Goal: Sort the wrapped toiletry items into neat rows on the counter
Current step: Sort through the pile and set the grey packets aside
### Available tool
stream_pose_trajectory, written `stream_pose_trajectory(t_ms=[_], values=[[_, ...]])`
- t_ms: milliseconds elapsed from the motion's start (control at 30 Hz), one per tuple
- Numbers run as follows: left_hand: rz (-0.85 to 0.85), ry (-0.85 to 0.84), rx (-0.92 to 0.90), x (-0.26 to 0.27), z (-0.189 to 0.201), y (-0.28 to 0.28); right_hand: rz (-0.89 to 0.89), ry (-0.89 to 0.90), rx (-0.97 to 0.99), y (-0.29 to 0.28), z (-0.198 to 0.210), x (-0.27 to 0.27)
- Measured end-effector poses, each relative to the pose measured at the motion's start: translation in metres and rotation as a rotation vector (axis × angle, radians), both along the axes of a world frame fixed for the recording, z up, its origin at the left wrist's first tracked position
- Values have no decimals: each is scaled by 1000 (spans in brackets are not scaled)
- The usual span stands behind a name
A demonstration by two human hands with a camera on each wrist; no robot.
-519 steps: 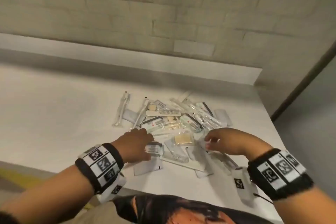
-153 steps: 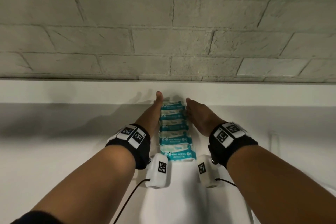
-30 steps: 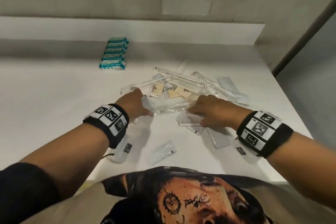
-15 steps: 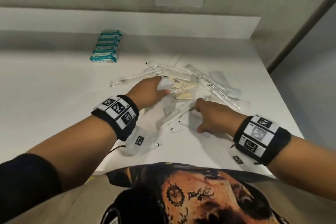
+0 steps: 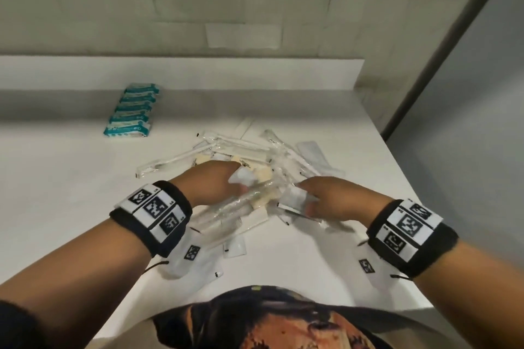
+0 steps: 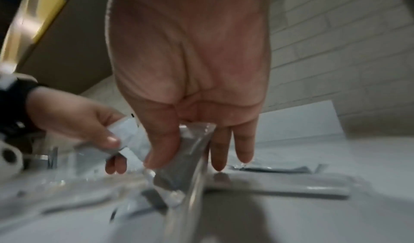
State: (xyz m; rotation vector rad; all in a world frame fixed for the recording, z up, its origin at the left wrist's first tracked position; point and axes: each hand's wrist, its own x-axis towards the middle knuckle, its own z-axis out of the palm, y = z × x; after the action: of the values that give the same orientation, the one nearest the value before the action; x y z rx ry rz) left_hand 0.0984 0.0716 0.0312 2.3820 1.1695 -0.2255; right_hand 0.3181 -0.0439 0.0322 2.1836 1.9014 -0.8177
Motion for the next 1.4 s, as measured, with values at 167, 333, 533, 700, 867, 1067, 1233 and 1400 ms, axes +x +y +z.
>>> stream_pose_trajectory(t_ms=[167, 333, 533, 700, 867, 1067, 1233, 1400], values=[[56, -144, 46, 14, 9, 37, -302, 80, 137, 20, 21, 40], [-13, -142, 154, 52, 3, 75, -338, -124, -71, 45, 4, 75], [-160, 125, 134, 57, -15, 93, -256, -220, -69, 57, -19, 72], [-117, 77, -47, 33, -8, 83, -478, 233, 9, 64, -2, 89], [201, -107, 1, 11, -1, 99, -676, 254, 193, 75, 7, 101], [335, -26, 133, -13, -6, 127, -387, 138, 42, 96, -3, 66], [251, 95, 170, -24, -9, 121, -217, 123, 191, 118, 1, 37], [-44, 167, 175, -8, -14, 113, 118, 58, 74, 116, -10, -5]])
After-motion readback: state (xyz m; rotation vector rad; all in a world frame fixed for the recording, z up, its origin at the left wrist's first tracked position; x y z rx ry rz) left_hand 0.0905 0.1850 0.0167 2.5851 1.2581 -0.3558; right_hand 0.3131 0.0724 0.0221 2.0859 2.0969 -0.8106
